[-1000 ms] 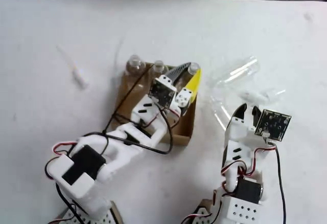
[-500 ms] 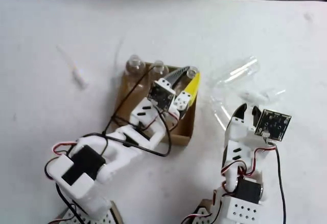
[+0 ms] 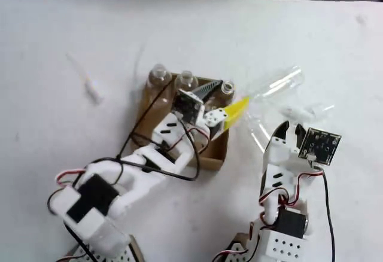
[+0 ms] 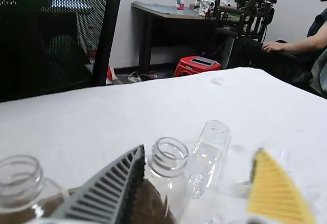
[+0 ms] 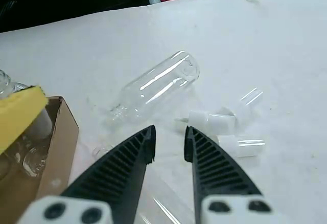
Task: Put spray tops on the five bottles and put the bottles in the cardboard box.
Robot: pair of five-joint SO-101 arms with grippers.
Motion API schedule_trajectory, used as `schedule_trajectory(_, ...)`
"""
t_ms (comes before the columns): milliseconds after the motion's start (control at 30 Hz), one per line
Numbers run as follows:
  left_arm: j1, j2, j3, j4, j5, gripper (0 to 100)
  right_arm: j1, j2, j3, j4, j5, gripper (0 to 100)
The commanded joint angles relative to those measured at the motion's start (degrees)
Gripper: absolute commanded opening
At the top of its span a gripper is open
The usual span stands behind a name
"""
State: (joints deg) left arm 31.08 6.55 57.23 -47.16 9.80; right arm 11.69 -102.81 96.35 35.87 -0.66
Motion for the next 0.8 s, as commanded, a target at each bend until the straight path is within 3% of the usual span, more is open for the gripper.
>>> schedule_trajectory(0, -1.0, -8.8, -2.5, 15.6, 5.8, 44, 0.0, -0.1, 0.5, -1.3, 0.6, 8.4)
schedule_trajectory(100, -3.0, -14.0, -3.5, 22.1, 9.2, 44, 0.0, -0.2, 0.5, -1.3, 0.6, 8.4)
schedule_trajectory(267, -3.5, -19.7, -3.3, 25.1, 10.5, 44, -1.8, 0.0, 0.5, -1.3, 1.1, 8.4)
schedule_trajectory(400, -3.5, -21.4, -3.3, 25.2, 10.5, 44, -2.0, 0.0, 0.5, -1.0, 5.3, 8.3)
schedule_trajectory(767, -6.5, -23.1, -3.6, 25.4, 10.6, 44, -2.1, 0.0, 0.5, -0.9, 5.9, 8.4)
